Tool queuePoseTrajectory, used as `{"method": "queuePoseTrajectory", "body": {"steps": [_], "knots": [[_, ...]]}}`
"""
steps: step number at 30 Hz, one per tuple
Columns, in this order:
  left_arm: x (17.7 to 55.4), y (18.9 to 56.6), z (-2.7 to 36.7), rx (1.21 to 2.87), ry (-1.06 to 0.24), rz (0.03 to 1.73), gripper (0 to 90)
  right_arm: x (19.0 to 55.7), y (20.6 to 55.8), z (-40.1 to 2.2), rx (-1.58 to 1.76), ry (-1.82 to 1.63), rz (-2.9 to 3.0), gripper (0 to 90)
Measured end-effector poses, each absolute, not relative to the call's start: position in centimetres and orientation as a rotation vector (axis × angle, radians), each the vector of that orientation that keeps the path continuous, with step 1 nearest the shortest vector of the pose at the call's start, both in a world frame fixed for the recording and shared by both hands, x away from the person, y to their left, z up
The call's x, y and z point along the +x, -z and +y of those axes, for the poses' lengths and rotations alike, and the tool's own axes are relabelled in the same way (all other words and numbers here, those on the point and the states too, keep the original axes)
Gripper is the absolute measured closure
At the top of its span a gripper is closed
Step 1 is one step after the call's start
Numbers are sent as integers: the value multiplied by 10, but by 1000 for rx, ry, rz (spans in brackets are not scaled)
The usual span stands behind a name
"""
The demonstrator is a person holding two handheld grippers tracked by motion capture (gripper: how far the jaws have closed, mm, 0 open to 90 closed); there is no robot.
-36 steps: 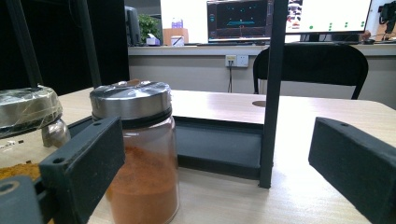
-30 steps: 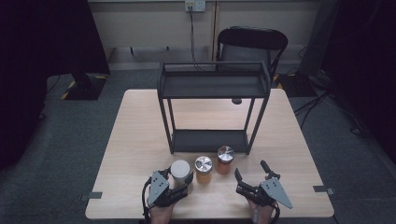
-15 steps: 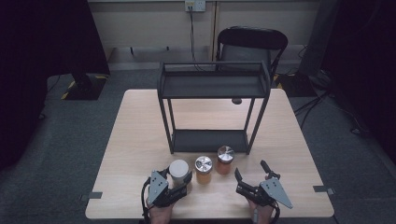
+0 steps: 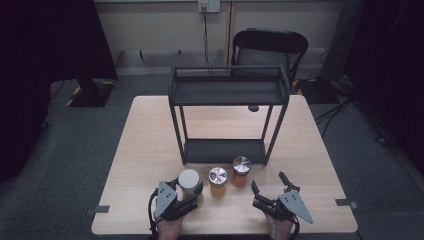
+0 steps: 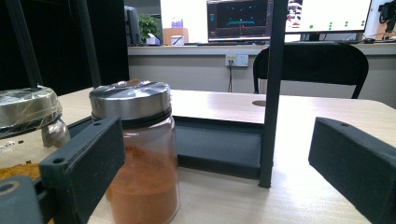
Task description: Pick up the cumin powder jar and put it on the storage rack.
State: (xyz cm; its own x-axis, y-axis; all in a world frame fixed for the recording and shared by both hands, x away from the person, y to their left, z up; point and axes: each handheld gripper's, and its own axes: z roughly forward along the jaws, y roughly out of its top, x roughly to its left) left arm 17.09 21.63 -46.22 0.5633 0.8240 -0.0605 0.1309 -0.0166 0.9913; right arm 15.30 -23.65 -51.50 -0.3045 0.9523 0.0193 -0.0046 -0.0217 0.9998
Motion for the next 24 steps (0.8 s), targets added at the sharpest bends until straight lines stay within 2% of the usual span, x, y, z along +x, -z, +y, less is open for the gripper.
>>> {"method": "queuePoseTrajectory", "body": {"steps": [24], "knots": [[195, 436, 211, 1549, -704, 838, 341, 153, 516, -236, 1055, -1455, 1412, 28]]}}
